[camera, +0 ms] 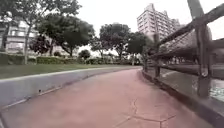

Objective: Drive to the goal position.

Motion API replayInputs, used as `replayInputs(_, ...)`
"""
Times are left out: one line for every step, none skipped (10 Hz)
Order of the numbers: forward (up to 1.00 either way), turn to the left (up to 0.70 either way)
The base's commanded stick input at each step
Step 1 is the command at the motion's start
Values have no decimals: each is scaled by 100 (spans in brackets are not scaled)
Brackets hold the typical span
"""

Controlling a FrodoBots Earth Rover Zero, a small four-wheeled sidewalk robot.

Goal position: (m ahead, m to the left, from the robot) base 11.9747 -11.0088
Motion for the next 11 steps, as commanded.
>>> replayInputs(100, 0)
replayInputs(100, 0)
replayInputs(100, 0)
replayInputs(100, 0)
replayInputs(100, 0)
replayInputs(100, 0)
replayInputs(100, 0)
replayInputs(100, 0)
replayInputs(100, 0)
replayInputs(100, 0)
replayInputs(100, -1)
